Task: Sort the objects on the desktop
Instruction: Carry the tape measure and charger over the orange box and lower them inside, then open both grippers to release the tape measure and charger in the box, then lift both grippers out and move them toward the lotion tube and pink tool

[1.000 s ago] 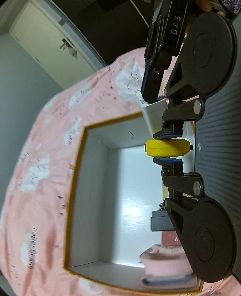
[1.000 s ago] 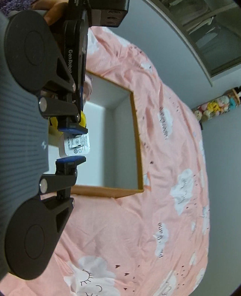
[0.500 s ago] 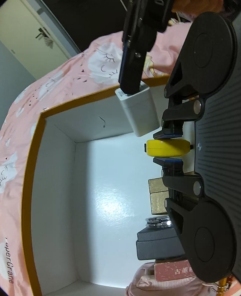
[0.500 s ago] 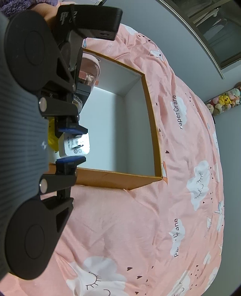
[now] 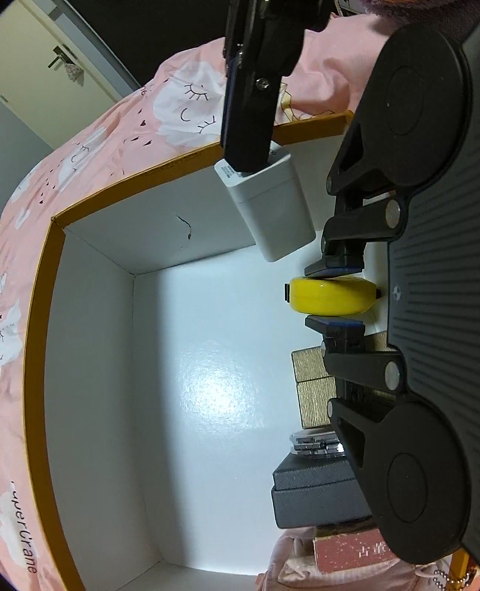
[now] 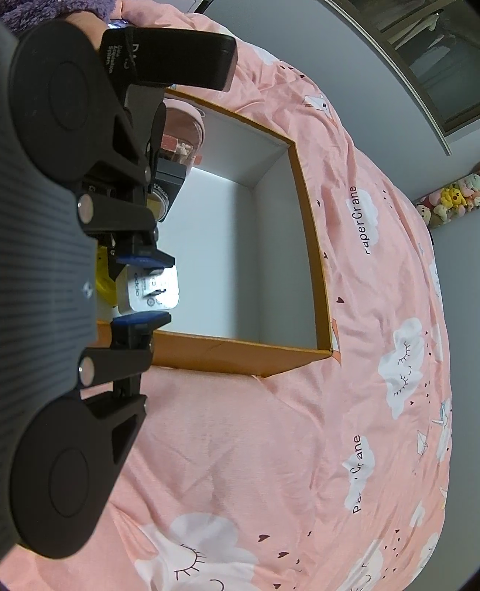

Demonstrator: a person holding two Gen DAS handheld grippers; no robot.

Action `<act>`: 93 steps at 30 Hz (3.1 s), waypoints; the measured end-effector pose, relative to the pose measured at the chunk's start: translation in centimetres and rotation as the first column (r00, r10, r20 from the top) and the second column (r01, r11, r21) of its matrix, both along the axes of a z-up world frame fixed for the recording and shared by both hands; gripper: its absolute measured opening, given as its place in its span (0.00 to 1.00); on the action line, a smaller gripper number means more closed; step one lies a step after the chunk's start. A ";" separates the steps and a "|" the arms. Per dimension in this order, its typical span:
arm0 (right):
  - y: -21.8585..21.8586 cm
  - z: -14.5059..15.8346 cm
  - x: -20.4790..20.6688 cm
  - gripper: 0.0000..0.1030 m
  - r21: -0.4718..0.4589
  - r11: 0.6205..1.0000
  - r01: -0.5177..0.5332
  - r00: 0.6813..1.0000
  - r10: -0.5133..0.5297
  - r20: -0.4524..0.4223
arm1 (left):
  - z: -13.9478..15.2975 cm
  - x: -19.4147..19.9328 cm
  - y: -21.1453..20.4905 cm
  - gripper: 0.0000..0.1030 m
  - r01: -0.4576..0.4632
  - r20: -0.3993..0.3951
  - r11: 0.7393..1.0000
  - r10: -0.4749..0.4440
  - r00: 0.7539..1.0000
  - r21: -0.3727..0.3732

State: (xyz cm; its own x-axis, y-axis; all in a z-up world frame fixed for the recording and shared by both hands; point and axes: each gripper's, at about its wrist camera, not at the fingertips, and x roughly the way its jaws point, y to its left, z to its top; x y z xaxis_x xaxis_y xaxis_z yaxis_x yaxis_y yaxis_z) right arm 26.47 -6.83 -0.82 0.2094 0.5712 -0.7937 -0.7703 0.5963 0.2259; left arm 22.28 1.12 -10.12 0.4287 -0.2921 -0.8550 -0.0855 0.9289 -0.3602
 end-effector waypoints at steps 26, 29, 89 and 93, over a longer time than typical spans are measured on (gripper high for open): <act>4.0 -2.5 -1.4 0.25 -0.078 0.996 -0.038 0.999 0.036 -0.030 | 5.5 -3.7 4.8 0.24 -0.118 0.117 0.993 0.115 0.986 0.020; 4.6 -3.0 -1.6 0.25 -0.102 0.995 -0.025 0.999 0.021 -0.039 | 5.5 -4.2 4.9 0.24 -0.115 0.124 0.993 0.111 0.986 0.027; 11.3 -7.7 1.2 0.02 -0.598 0.647 -0.473 0.846 0.523 -0.104 | 4.8 -6.3 4.9 0.24 -0.070 0.138 0.997 0.063 0.988 0.046; 10.0 -4.7 0.2 0.03 -0.593 0.682 -0.429 0.859 0.512 -0.034 | 5.8 -7.4 3.7 0.24 -0.047 0.164 0.998 0.038 0.986 0.052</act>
